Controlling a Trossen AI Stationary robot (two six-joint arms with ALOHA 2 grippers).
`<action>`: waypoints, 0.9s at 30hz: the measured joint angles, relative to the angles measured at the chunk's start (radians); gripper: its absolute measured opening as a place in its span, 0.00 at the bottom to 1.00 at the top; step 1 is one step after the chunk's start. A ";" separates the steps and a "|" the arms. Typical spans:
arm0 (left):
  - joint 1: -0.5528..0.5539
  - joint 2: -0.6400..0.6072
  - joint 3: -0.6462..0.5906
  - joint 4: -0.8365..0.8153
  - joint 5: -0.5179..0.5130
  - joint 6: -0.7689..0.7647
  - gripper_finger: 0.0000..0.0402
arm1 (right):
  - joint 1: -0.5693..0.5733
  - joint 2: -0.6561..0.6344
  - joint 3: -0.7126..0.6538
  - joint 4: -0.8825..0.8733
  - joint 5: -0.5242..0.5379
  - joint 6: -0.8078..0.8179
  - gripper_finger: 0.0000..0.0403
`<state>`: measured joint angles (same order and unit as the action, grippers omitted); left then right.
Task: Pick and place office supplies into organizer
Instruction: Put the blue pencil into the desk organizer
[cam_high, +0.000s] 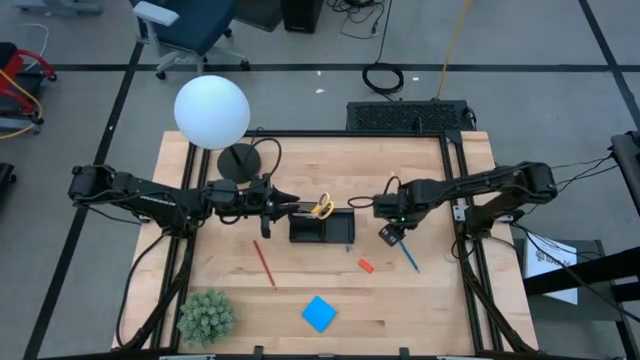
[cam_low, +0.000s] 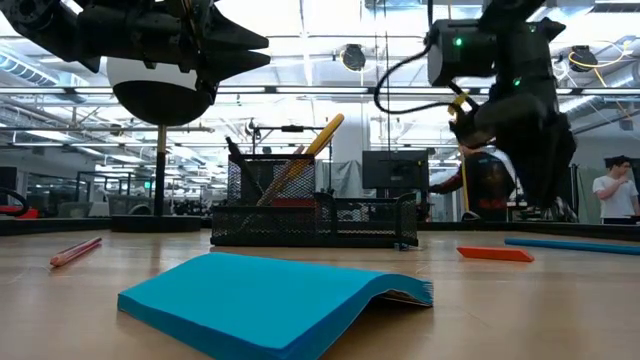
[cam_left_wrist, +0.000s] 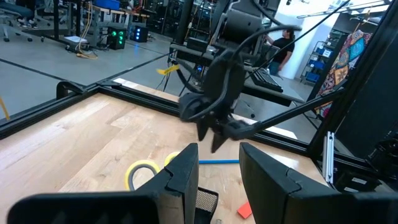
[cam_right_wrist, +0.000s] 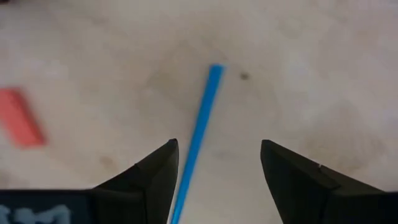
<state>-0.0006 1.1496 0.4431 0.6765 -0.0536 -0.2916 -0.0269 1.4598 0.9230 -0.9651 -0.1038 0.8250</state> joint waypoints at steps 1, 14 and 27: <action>0.000 0.000 0.000 0.000 0.000 0.000 0.28 | 0.000 0.010 0.000 0.002 0.011 0.019 0.54; 0.000 0.000 0.000 0.000 0.000 0.000 0.28 | -0.001 0.123 0.000 0.112 0.076 0.137 0.47; 0.000 0.000 0.000 0.000 0.000 0.000 0.28 | -0.013 0.140 -0.010 0.161 0.102 0.185 0.46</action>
<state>-0.0009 1.1496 0.4431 0.6765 -0.0536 -0.2916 -0.0402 1.5999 0.9130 -0.8038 -0.0013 1.0103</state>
